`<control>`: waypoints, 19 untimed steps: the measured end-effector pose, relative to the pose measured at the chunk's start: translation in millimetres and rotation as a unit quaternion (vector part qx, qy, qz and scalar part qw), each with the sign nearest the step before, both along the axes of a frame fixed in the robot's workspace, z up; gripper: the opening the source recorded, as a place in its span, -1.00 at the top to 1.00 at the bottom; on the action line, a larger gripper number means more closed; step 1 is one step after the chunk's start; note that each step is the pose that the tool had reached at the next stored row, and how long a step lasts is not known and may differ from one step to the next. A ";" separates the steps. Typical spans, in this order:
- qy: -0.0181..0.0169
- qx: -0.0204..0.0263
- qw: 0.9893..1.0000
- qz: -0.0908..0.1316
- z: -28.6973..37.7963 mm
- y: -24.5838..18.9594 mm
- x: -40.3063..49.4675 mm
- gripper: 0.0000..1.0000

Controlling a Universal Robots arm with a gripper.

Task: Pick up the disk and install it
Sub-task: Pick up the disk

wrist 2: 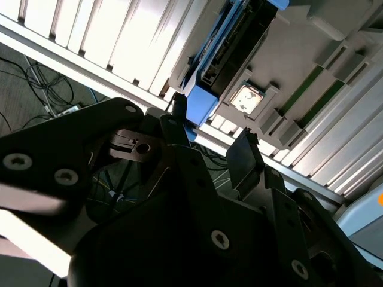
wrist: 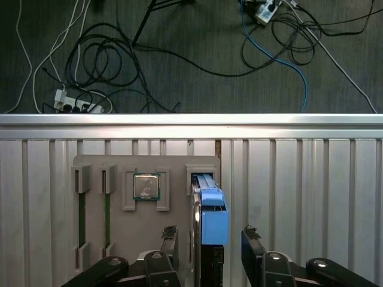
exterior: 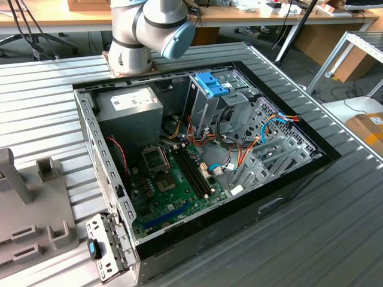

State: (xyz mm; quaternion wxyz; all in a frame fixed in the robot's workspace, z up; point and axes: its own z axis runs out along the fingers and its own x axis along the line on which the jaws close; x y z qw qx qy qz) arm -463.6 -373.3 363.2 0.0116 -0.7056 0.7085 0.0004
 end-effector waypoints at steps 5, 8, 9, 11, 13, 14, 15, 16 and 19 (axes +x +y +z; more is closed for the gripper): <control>0.000 0.000 1.000 0.000 -0.5 0.0 0.0 -0.08; 0.000 0.000 1.000 0.000 -0.8 0.0 0.0 -0.08; 0.000 0.000 1.000 0.000 -2.2 0.0 0.0 -0.08; 0.000 0.000 1.000 0.000 -2.4 0.0 0.0 -0.08; 0.000 0.000 1.000 0.000 -2.5 0.0 0.0 -0.08; 0.000 0.000 1.000 0.000 -2.8 0.0 0.0 -0.08; 0.000 0.001 1.000 0.000 -3.7 0.0 0.0 -0.08; 0.000 0.001 1.000 0.000 -4.9 0.0 0.0 -0.08; 0.000 0.002 1.000 0.000 -9.2 0.0 0.0 -0.08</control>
